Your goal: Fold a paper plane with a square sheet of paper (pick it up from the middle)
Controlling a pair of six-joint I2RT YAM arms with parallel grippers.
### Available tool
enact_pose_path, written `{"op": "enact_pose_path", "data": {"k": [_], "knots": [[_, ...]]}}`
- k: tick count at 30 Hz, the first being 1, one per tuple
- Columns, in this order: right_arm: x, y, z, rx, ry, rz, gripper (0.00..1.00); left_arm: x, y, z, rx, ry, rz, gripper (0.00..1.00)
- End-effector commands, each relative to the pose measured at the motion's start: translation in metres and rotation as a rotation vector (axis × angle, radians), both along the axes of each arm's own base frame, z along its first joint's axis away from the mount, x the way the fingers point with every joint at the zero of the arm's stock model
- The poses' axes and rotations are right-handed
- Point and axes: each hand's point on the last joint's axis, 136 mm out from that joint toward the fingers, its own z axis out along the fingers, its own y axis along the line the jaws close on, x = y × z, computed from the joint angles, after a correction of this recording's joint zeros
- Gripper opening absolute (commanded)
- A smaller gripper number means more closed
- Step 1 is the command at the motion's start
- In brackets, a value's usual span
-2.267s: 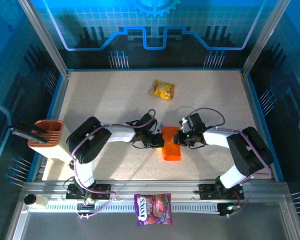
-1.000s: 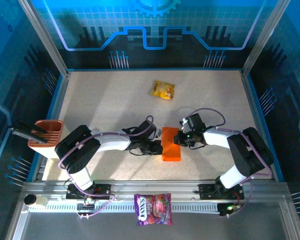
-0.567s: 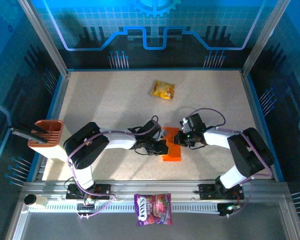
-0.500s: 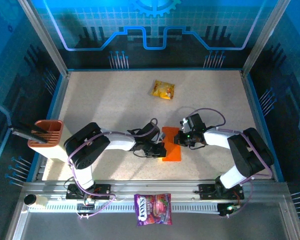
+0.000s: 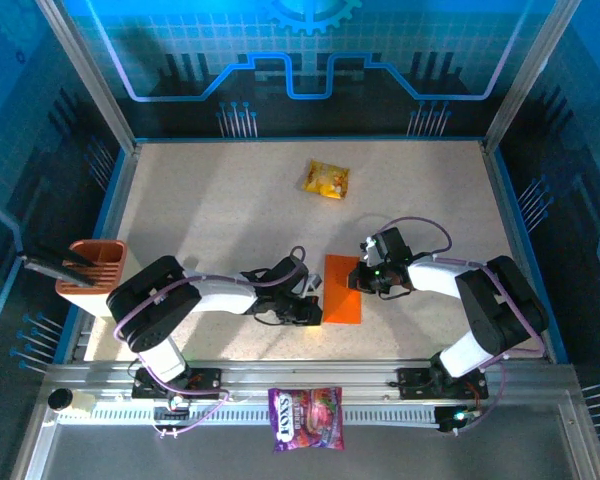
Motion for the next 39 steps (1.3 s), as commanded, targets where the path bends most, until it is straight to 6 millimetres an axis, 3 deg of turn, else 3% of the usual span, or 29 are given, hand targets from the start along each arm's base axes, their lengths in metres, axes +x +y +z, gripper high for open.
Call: {"op": "enact_pose_path", "data": {"k": [1, 5, 11, 15, 19, 25, 29, 33, 35, 39], "knots": [[-0.023, -0.034, -0.031, -0.151, 0.11, -0.06, 0.0, 0.006, -0.008, 0.021, -0.036, -0.055, -0.014, 0.0], [-0.024, -0.034, -0.031, -0.15, 0.111, -0.058, 0.0, 0.021, -0.028, 0.04, -0.105, -0.09, -0.004, 0.0], [-0.024, -0.034, -0.032, -0.151, 0.112, -0.059, 0.0, 0.028, -0.047, 0.03, -0.13, -0.047, -0.023, 0.0], [-0.023, -0.034, -0.032, -0.153, 0.11, -0.06, 0.0, 0.019, -0.036, 0.003, -0.066, -0.007, -0.037, 0.0], [-0.023, -0.033, -0.032, -0.15, 0.112, -0.057, 0.0, -0.003, -0.009, -0.027, 0.024, 0.042, -0.049, 0.0], [-0.023, -0.034, -0.033, -0.155, 0.112, -0.058, 0.0, -0.025, 0.029, -0.037, 0.135, -0.002, -0.098, 0.0], [-0.023, -0.033, -0.034, -0.159, 0.116, -0.052, 0.0, -0.032, 0.033, -0.031, 0.162, -0.058, -0.164, 0.0], [-0.024, -0.033, -0.035, -0.169, 0.119, -0.047, 0.0, -0.026, 0.034, -0.021, 0.151, -0.088, -0.1, 0.0], [-0.024, -0.032, -0.035, -0.169, 0.118, -0.041, 0.0, -0.015, 0.032, -0.01, 0.123, -0.123, -0.043, 0.0], [-0.024, -0.031, -0.036, -0.171, 0.125, -0.036, 0.0, 0.021, 0.006, 0.031, -0.017, -0.176, 0.021, 0.0]]}}
